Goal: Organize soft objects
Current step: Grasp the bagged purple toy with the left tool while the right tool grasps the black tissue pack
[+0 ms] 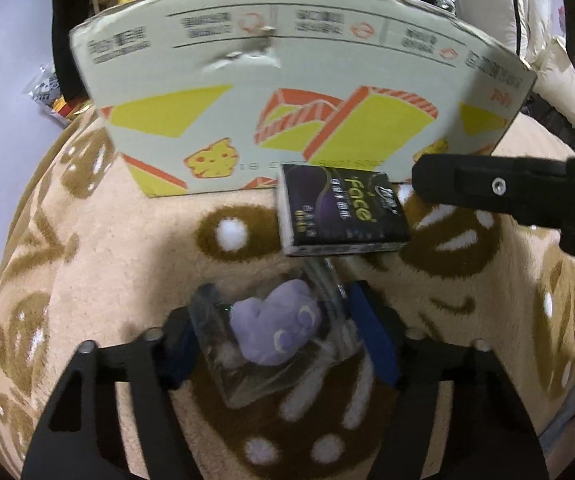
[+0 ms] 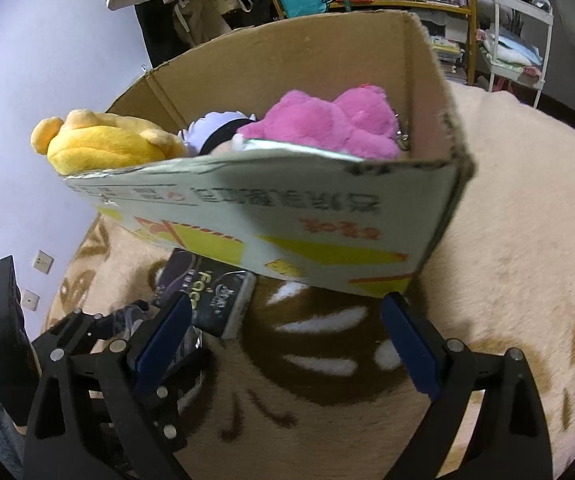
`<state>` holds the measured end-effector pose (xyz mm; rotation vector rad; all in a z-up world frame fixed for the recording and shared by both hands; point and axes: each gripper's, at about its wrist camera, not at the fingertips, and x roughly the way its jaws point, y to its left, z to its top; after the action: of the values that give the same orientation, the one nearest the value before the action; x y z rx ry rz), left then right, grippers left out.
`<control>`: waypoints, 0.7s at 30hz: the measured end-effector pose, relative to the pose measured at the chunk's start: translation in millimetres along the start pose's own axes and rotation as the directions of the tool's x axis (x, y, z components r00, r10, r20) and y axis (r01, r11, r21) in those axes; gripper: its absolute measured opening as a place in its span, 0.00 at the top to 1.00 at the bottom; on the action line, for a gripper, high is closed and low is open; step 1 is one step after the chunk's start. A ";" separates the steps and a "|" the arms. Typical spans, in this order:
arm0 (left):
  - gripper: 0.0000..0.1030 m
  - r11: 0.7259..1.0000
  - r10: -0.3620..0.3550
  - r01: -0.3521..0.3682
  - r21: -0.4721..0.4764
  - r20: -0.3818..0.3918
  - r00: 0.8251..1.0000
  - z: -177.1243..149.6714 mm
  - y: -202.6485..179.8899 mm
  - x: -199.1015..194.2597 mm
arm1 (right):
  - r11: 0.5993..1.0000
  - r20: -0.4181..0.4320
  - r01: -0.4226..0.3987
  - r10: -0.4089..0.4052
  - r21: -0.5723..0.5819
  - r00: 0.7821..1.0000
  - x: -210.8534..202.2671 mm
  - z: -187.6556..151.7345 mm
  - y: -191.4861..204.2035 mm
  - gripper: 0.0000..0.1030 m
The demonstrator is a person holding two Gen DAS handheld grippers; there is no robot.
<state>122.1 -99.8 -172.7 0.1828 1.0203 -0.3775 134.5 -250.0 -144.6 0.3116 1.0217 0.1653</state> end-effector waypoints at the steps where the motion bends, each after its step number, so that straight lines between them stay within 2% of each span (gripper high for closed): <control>1: 0.47 1.000 -0.005 0.005 -0.017 -0.001 1.000 0.9 4.3 -1.4 | 1.000 0.001 -0.004 0.004 0.005 1.000 0.8 -0.4 2.4 0.03; 5: 0.63 0.995 -0.047 0.046 -0.087 -0.005 0.999 1.0 26.6 -5.0 | 0.998 0.008 -0.030 0.029 0.060 1.000 4.8 -0.1 12.1 0.03; 7: 0.67 0.993 -0.051 0.050 -0.105 -0.007 0.999 2.0 31.8 -5.3 | 0.995 0.016 -0.045 0.044 0.088 0.999 8.4 1.0 17.1 0.03; 14: 0.64 0.990 -0.063 0.058 -0.131 -0.031 0.998 9.3 47.6 -6.8 | 0.997 0.006 -0.004 0.003 0.076 1.000 24.2 -0.9 34.7 0.03; 17: 0.59 0.988 -0.070 0.062 -0.141 -0.050 0.996 7.1 51.7 -6.6 | 0.997 -0.003 0.010 -0.010 0.077 1.000 31.7 -1.9 36.7 0.03; 21: 0.60 0.988 -0.069 0.059 -0.143 -0.065 0.995 4.1 47.7 -9.0 | 0.998 -0.002 0.009 -0.009 0.063 1.000 37.0 -1.9 43.4 0.03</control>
<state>139.8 -55.2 -164.1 0.0360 1.1198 -0.3582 152.3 -198.4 -161.2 0.3642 1.0310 0.1252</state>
